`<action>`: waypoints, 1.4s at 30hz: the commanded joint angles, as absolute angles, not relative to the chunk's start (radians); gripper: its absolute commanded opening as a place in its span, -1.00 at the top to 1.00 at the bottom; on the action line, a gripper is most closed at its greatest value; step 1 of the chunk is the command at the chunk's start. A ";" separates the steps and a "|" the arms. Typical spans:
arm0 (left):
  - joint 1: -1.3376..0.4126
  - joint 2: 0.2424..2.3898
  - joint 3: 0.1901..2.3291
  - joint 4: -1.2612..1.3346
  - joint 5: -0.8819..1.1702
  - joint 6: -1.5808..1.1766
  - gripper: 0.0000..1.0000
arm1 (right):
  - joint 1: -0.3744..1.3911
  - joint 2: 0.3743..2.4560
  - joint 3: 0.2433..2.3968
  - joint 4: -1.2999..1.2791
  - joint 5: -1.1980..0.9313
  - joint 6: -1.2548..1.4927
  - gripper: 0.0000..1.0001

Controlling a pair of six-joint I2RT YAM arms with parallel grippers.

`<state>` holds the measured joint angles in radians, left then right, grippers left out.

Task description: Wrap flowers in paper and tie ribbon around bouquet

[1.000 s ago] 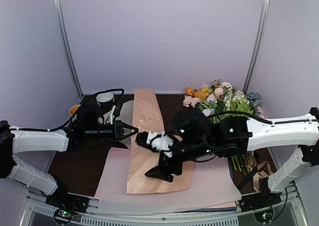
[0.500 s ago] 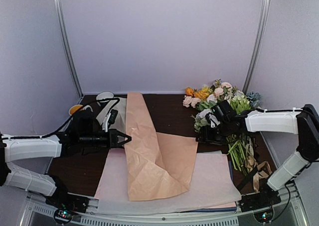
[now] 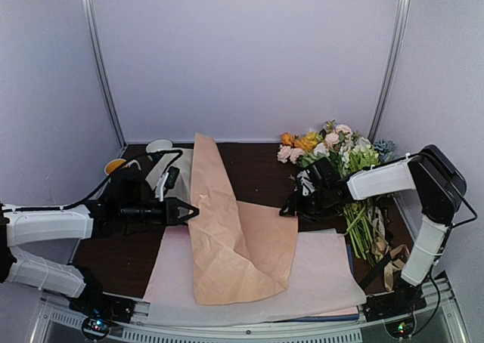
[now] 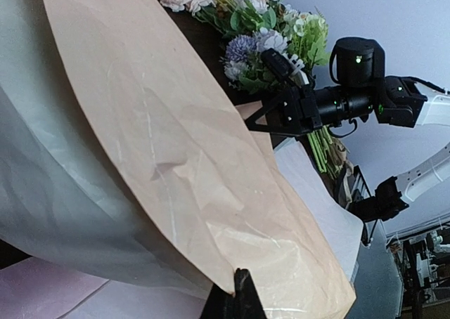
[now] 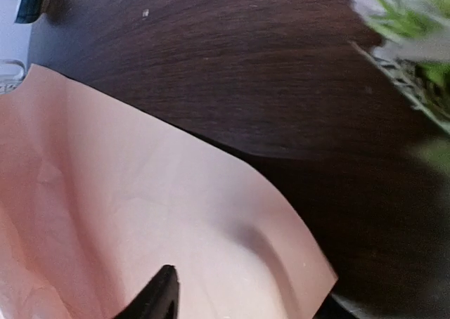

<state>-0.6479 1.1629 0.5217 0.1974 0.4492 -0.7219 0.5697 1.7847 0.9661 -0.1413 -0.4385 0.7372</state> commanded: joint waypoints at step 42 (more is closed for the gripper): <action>-0.516 1.106 0.591 -0.423 0.238 -0.486 1.00 | 0.575 0.939 0.653 -0.458 0.106 0.673 1.00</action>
